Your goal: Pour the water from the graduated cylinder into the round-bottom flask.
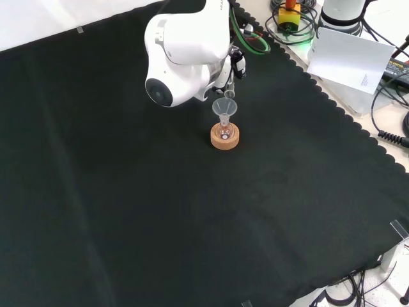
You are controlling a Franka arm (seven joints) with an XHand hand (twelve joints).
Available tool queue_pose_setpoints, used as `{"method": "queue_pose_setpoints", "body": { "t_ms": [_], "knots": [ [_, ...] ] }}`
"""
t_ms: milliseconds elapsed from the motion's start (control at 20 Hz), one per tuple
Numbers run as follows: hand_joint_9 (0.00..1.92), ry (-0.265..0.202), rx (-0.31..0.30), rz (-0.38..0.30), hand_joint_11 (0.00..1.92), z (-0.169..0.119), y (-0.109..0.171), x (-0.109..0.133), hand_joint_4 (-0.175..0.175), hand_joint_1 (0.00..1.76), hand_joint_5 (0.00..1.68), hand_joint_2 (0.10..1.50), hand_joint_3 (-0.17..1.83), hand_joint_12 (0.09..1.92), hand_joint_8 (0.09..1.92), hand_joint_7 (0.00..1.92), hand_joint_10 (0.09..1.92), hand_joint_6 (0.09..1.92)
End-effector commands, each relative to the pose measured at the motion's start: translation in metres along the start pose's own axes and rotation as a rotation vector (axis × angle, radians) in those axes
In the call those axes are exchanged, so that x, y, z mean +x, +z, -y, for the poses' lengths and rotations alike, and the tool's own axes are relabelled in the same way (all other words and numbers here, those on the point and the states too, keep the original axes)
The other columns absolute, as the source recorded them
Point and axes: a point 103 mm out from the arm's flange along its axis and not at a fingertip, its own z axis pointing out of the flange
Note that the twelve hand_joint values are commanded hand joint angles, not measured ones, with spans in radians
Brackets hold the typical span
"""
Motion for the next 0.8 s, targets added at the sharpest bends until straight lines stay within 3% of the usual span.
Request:
{"method": "queue_pose_setpoints", "body": {
  "t_ms": [50, 800],
  "knots": [
    [1.55, 0.010, 0.020, 0.006, 1.09, 0.0026, -0.0022, -0.0004, -0.175, 1.15, 0.93, 1.14, 0.01, 0.82, 0.26, 1.48, 0.09, 1.09],
    [1.55, 0.052, 0.069, 0.007, 1.09, 0.0096, -0.0051, -0.0048, -0.175, 1.15, 0.93, 1.14, 0.01, 0.81, 0.25, 1.49, 0.09, 1.09]
  ]
}}
